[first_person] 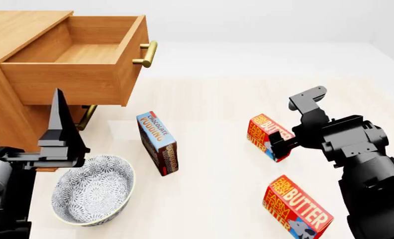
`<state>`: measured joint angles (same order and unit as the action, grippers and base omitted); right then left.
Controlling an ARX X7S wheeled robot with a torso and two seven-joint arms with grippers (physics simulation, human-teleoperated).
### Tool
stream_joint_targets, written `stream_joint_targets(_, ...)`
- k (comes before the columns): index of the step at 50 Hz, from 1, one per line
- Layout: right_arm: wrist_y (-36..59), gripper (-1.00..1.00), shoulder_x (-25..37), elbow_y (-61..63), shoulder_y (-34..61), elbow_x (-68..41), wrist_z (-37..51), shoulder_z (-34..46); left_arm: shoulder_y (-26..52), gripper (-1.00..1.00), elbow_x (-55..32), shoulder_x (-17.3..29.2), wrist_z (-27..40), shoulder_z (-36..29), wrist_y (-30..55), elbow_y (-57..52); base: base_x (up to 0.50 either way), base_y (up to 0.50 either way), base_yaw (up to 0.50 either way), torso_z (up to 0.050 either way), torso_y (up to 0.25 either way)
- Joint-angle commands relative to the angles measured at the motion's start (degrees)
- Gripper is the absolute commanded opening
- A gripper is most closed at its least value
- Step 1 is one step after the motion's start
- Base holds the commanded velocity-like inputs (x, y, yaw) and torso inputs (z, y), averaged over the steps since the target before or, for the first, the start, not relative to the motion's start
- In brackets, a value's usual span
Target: Put the butter at the front in the top drawer of the cabinet and close it.
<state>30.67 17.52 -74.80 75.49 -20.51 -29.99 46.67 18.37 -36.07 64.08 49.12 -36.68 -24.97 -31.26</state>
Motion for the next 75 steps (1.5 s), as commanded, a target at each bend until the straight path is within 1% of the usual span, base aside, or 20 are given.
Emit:
stream_joint_targets(1,0.15,1.0,-0.02,-0.03,-0.67,2.23,-0.18,-2.49,0.08,1.0,-0.15,-0.22,-0.36,0.01,0.24,0.0,0.0,0.0,0.0,0.0,0.0)
stream_joint_targets(37,0.68,1.0,-0.47,-0.1,-2.18,11.43,-0.65,-12.47,0.02,1.0,-0.39,-1.53,-1.63,-0.06,0.36,0.84,0.0,0.0,0.0,0.0,0.0)
stream_joint_targets(45,0.73,1.0,-0.4,-0.09,-2.16,12.92,-0.93,-13.77,0.2,1.0,-0.12,-1.54,-1.49,-0.11,1.25,0.63,0.0,0.0,0.0,0.0,0.0)
stream_joint_targets(57,0.95,1.0,-0.41,-0.05,-2.1,14.49,-1.27,-15.1,-0.79,1.0,0.56,-1.74,-1.95,0.07,-0.14,1.85,0.0,0.0,0.0,0.0,0.0)
stream_joint_targets(75,0.83,1.0,-0.68,-0.07,-2.02,16.22,-1.56,-16.52,-1.48,1.0,1.06,-1.82,-1.87,0.4,-0.69,1.98,0.0,0.0,0.0,0.007,-0.084)
